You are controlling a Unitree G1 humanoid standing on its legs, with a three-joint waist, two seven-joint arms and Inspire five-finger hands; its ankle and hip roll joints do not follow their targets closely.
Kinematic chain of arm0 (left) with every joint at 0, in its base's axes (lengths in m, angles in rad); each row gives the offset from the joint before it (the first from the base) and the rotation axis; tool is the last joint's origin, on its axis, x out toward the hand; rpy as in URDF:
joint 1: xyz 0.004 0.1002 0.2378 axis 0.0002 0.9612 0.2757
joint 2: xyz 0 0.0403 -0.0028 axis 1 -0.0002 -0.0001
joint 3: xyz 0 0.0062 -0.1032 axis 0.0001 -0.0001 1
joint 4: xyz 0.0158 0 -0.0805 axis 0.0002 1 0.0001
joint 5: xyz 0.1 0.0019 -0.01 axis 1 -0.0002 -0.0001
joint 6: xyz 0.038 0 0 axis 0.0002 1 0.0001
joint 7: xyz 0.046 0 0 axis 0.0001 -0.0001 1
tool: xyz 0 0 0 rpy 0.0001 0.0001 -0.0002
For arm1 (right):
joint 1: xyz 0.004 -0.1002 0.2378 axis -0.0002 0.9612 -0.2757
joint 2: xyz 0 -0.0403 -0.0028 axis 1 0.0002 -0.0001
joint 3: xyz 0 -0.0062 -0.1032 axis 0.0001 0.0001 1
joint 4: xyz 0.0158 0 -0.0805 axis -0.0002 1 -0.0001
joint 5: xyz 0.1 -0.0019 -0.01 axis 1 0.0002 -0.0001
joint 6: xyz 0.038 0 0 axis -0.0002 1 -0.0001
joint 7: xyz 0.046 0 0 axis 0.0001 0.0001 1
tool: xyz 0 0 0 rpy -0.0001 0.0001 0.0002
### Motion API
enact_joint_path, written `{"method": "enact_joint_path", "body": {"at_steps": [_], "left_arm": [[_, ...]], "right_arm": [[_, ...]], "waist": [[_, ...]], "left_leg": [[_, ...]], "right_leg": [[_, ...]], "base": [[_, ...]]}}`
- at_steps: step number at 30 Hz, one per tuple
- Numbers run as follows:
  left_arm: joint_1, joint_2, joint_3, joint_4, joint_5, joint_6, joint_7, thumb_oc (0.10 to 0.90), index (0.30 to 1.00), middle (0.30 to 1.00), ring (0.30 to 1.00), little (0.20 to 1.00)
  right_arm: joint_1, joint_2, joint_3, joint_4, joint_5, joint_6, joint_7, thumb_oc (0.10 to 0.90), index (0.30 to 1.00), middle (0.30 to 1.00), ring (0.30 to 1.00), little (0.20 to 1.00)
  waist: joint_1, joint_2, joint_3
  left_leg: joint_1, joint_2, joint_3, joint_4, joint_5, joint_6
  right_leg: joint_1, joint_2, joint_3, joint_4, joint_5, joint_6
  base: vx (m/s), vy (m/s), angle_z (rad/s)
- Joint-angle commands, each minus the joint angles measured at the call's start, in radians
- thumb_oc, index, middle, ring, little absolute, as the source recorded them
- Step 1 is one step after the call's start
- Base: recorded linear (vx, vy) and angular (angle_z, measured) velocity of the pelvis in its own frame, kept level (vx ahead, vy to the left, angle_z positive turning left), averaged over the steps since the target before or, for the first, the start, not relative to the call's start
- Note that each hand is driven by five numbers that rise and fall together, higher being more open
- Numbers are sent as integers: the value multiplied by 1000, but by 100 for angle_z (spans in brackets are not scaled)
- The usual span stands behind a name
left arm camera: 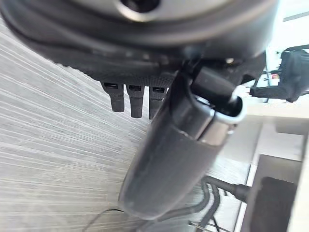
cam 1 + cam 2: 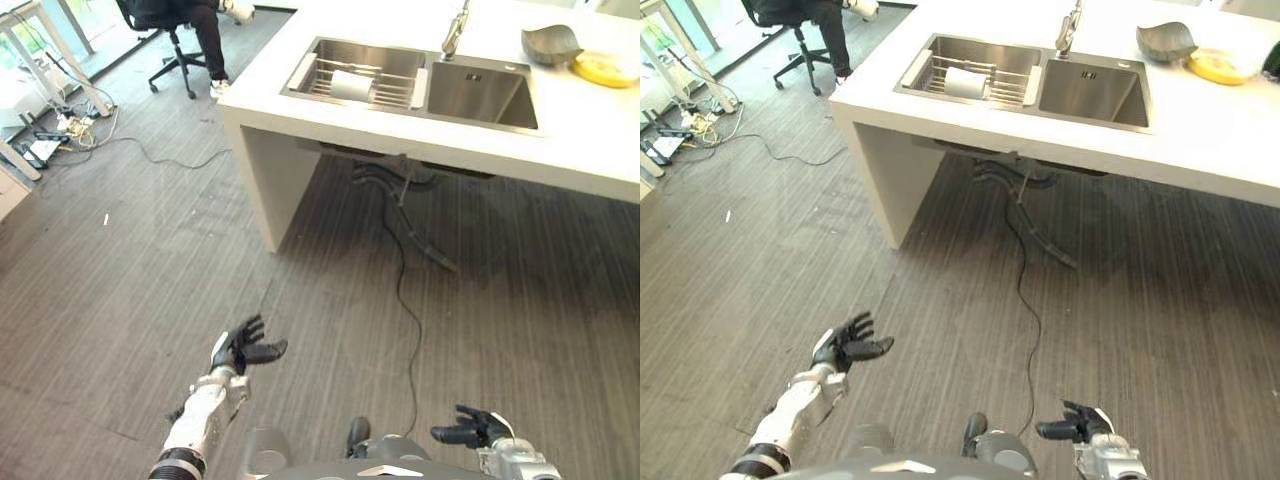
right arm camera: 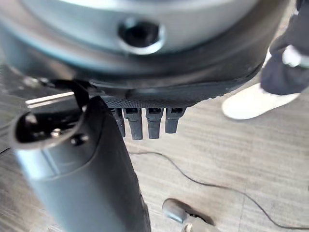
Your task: Place the dishes in the dishwasher.
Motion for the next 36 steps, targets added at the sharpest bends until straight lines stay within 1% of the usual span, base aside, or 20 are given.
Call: {"method": "enact_joint_path", "body": {"at_steps": [1,3,4,7,11,12,15,17,18,19,20,21,23,25,27,28,29,31,33,36], "left_arm": [[-104,74,60,-170,-11,-107,19,800,900,900,900,900],[-126,95,73,-251,8,-131,28,800,900,900,900,900],[-142,115,90,-334,14,-154,29,800,900,900,900,900],[-163,135,102,-430,26,-176,27,800,900,900,900,900],[-165,162,126,-514,53,-187,14,800,900,900,900,900],[-148,178,154,-578,79,-193,12,800,900,900,900,900],[-162,210,150,-643,127,-192,3,800,900,900,900,900],[-170,219,144,-664,137,-192,-1,800,900,900,900,900],[-188,247,139,-709,165,-201,1,800,900,900,900,900],[-189,247,139,-710,165,-200,1,800,900,900,900,900],[-203,259,136,-726,175,-202,7,800,900,900,900,900],[-210,265,135,-738,181,-207,15,800,900,900,900,900],[-235,266,128,-753,192,-208,28,800,900,900,900,900],[-259,262,122,-755,193,-212,36,800,900,900,900,900],[-272,267,113,-748,183,-219,32,800,900,900,900,900],[-274,272,110,-735,164,-221,28,800,900,900,900,900],[-274,271,105,-722,159,-224,29,800,900,900,900,900],[-275,271,105,-719,158,-226,30,800,900,900,900,900],[-263,262,88,-667,178,-217,22,800,900,900,900,900],[-240,253,82,-623,204,-202,-1,800,900,900,900,900]], "right_arm": [[5,-37,23,-15,-8,-25,1,800,900,900,900,900],[9,-35,27,-7,-9,-36,3,800,900,900,900,900],[4,-30,37,19,-21,-44,7,800,900,900,900,900],[-10,-13,56,59,-44,-52,12,800,900,900,900,900],[-18,2,66,99,-70,-52,31,800,900,900,900,900],[-19,12,53,136,-90,-46,38,800,900,900,900,900],[0,26,15,190,-89,-38,47,800,900,900,900,900],[2,31,7,200,-89,-36,48,800,900,900,900,900],[-1,28,-4,201,-89,-32,52,800,900,900,900,900],[-3,28,-5,201,-89,-32,52,800,900,900,900,900],[-10,25,-6,199,-85,-31,51,800,900,900,900,900],[-15,22,-14,198,-76,-28,48,800,900,900,900,900],[-22,22,-26,201,-58,-23,44,800,900,900,900,900],[-22,21,-32,199,-47,-22,46,800,900,900,900,900],[-25,12,-29,190,-48,-23,46,800,900,900,900,900],[-32,3,-33,188,-44,-22,42,800,900,900,900,900],[-35,1,-36,190,-42,-22,39,800,900,900,900,900],[-35,1,-36,191,-41,-22,39,800,900,900,900,900],[-15,12,-31,200,-47,-16,49,800,900,900,900,900],[13,10,-33,207,-59,-16,56,800,900,900,900,900]], "waist": [[24,21,32],[53,24,38],[87,47,33],[127,52,41],[147,49,22],[156,51,-24],[162,17,-74],[161,9,-81],[137,6,-72],[142,7,-76],[128,13,-64],[111,31,-58],[85,62,-51],[65,72,-51],[47,75,-48],[38,68,-44],[27,69,-41],[26,72,-39],[16,50,-52],[2,47,-97]], "left_leg": [[39,-51,97,-256,-3,51],[-22,-49,124,-392,4,48],[-60,-52,91,-576,133,19],[-87,-55,63,-770,218,-15],[-72,-42,108,-833,250,-15],[-44,-40,102,-829,281,-1],[12,-58,138,-825,245,37],[29,-68,148,-814,224,52],[67,-91,146,-792,177,84],[58,-88,151,-787,176,86],[73,-94,148,-773,154,102],[94,-91,140,-766,137,114],[147,-86,142,-773,107,131],[198,-97,135,-797,89,129],[228,-101,114,-801,70,115],[250,-97,103,-805,50,94],[266,-93,87,-807,37,83],[271,-90,85,-808,34,83],[315,-93,83,-802,-4,67],[344,-55,72,-808,-10,33]], "right_leg": [[24,-51,3,-52,5,178],[77,-38,2,-85,-10,181],[127,5,13,-119,-25,189],[209,31,42,-165,-49,193],[270,42,79,-186,-76,197],[307,43,108,-185,-101,201],[306,-4,128,-54,-135,228],[283,-18,123,25,-122,249],[214,-53,133,230,-27,292],[201,-51,139,238,-26,292],[149,-57,151,352,24,306],[111,-54,154,429,61,310],[26,-68,142,551,71,313],[-15,-108,99,475,46,297],[-23,-125,71,300,-11,271],[-55,-160,72,114,16,279],[-58,-164,90,34,49,289],[-45,-159,86,18,56,290],[-21,-172,117,-62,116,312],[54,-140,94,-141,119,303]], "base": [[320,-96,-17],[393,-41,4],[502,13,10],[360,14,-37],[405,89,-69],[445,171,-52],[480,197,-69],[263,155,-63],[154,143,-13],[205,205,-1],[95,150,15],[143,206,22],[206,173,28],[287,65,0],[310,-115,-1],[343,-226,24],[274,-191,25],[146,-79,27],[308,-170,36],[270,-155,25]]}}
